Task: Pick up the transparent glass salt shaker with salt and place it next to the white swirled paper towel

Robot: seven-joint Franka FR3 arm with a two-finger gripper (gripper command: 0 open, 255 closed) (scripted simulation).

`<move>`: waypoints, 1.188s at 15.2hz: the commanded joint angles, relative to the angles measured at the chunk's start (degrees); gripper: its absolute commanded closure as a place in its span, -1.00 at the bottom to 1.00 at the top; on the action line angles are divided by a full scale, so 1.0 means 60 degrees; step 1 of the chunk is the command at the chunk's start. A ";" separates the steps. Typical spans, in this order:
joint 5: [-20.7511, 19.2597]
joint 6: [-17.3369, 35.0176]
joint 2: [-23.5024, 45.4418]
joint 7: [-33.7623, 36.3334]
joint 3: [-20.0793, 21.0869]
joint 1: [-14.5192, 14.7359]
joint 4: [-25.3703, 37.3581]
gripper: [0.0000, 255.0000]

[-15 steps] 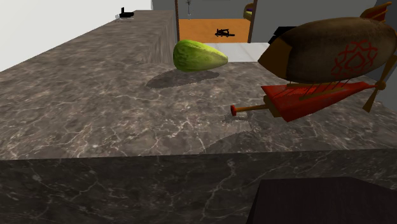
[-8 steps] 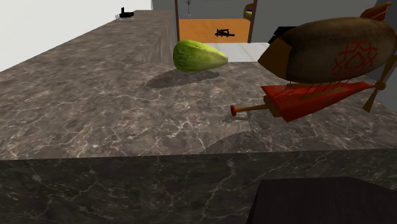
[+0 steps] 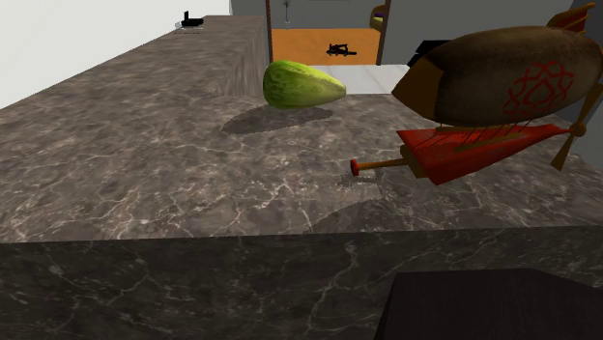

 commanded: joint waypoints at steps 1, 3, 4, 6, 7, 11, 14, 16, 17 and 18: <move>-0.0091 0.0219 -0.0120 0.0065 -0.0028 -0.0132 -0.0339 1.00; -0.0172 0.0425 -0.0203 0.0122 -0.0083 -0.0188 -0.0598 1.00; -0.0213 0.0527 -0.0243 0.0150 -0.0114 -0.0213 -0.0724 1.00; -0.0297 0.0732 -0.0319 0.0204 -0.0186 -0.0256 -0.0969 1.00; -0.0340 0.0834 -0.0355 0.0230 -0.0225 -0.0274 -0.1087 1.00; -0.0519 0.1239 -0.0492 0.0334 -0.0410 -0.0326 -0.1539 1.00; -0.0660 0.1540 -0.0583 0.0408 -0.0573 -0.0343 -0.1853 1.00; -0.0757 0.1740 -0.0640 0.0458 -0.0694 -0.0344 -0.2052 1.00; -0.0807 0.1840 -0.0668 0.0482 -0.0758 -0.0342 -0.2148 1.00; -0.0857 0.1939 -0.0694 0.0507 -0.0824 -0.0338 -0.2242 1.00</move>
